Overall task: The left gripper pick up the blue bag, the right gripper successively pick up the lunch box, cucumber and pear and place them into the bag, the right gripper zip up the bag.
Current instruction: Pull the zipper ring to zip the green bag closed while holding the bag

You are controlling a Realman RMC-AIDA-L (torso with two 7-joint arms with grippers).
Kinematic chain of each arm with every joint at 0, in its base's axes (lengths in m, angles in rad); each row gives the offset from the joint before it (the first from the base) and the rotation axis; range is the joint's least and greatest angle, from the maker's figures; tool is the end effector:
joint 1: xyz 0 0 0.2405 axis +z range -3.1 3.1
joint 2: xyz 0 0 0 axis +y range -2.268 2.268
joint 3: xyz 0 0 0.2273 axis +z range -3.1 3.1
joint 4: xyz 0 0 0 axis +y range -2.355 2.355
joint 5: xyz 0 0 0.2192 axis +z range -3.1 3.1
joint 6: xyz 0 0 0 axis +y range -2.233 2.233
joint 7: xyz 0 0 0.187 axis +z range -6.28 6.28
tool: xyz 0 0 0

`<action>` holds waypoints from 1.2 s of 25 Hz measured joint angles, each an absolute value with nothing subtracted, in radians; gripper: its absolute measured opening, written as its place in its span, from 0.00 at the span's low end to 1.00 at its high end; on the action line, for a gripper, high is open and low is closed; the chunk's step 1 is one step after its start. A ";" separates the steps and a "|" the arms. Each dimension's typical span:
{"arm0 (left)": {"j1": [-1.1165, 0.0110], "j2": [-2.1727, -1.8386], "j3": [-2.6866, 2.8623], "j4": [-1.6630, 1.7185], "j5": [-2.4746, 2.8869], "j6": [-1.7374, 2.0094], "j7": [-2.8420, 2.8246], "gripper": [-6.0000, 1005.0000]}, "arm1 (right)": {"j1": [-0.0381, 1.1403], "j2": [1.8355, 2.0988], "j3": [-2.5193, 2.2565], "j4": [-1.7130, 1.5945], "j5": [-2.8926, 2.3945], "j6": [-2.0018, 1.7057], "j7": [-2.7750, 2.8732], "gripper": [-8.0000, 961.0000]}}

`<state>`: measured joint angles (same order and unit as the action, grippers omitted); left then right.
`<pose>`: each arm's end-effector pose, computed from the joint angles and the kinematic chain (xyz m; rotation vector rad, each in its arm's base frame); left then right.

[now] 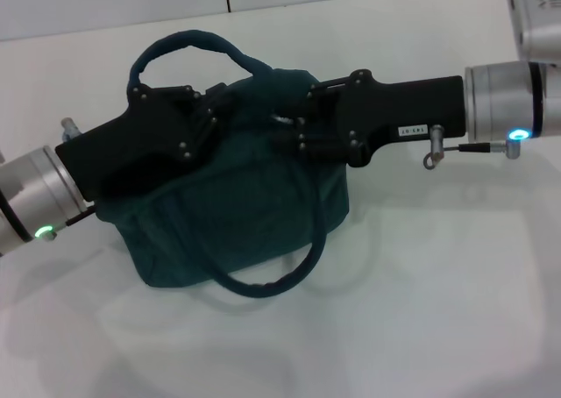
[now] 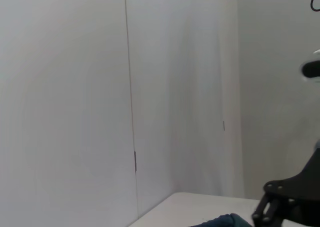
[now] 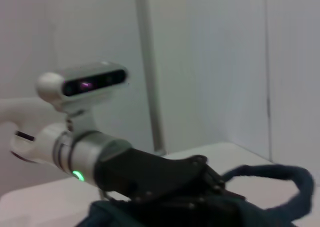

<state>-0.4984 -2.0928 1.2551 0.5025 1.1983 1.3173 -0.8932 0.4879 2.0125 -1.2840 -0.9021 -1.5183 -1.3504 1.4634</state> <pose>-0.1720 0.3544 -0.0622 -2.5037 -0.2006 -0.9760 0.1421 0.3618 -0.0267 -2.7830 0.2856 0.7656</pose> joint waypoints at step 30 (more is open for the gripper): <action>-0.491 -2.092 1.255 0.502 1.192 1.344 -0.858 0.06 | 0.547 1.949 -1.206 -0.862 -1.603 -1.493 1.681 0.29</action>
<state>-0.4908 -2.0915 1.2546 0.5018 1.1915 1.3435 -0.8578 0.5471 1.9491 -1.2056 -0.8618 -1.6028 -1.4930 1.6811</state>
